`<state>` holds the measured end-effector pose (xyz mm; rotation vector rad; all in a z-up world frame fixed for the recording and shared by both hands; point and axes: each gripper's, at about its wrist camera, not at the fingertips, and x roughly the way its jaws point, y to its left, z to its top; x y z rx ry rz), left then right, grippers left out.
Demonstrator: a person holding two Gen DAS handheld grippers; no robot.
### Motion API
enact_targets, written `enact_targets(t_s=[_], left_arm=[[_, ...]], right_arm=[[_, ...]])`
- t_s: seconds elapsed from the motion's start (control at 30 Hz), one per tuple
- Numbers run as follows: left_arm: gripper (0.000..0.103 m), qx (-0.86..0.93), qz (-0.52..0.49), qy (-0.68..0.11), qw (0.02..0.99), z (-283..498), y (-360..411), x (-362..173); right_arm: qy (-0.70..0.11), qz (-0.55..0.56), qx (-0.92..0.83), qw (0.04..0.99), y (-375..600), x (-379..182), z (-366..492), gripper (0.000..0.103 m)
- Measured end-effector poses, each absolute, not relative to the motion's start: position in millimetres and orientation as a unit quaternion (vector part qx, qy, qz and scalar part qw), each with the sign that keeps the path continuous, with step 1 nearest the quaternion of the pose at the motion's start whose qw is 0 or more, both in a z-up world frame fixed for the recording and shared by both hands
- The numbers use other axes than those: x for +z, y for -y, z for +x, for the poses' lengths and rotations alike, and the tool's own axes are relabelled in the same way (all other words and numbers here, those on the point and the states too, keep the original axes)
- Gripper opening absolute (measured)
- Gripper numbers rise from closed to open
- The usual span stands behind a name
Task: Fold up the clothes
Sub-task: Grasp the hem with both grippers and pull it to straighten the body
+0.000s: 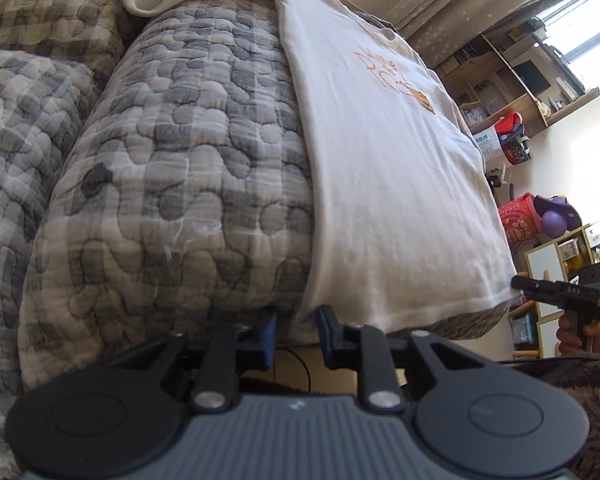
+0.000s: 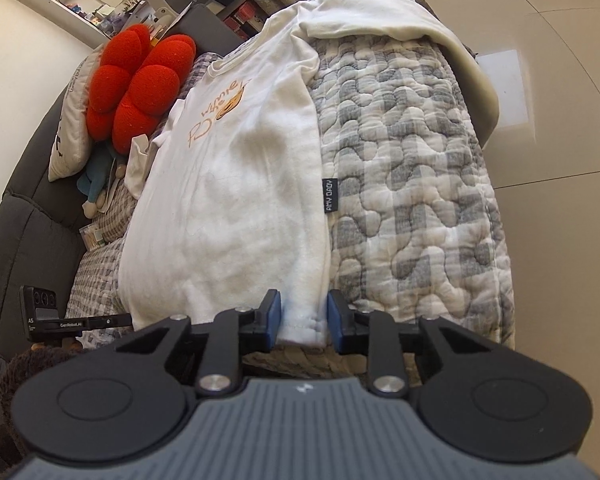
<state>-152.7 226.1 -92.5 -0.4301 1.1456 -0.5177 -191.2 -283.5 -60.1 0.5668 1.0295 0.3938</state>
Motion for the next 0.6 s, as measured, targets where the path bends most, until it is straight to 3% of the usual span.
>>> enact_targets(t_s=[0.1, 0.4, 0.43, 0.6], left_arm=[[0.006, -0.241, -0.185, -0.522, 0.797, -156, -223, -86], [0.004, -0.254, -0.167, -0.468, 0.830, -180, -246, -27], [0.000, -0.253, -0.159, -0.469, 0.831, -181, -247, -25], [0.000, -0.238, -0.135, -0.492, 0.827, -187, -252, -39]], right_arm=[[-0.487, 0.263, 0.187, 0.812, 284, -58, -191, 0.013], [-0.481, 0.229, 0.237, 0.812, 268, -23, -200, 0.009], [-0.485, 0.218, 0.242, 0.812, 264, -21, -201, 0.009], [-0.504, 0.198, 0.235, 0.807, 259, -26, -201, 0.009]])
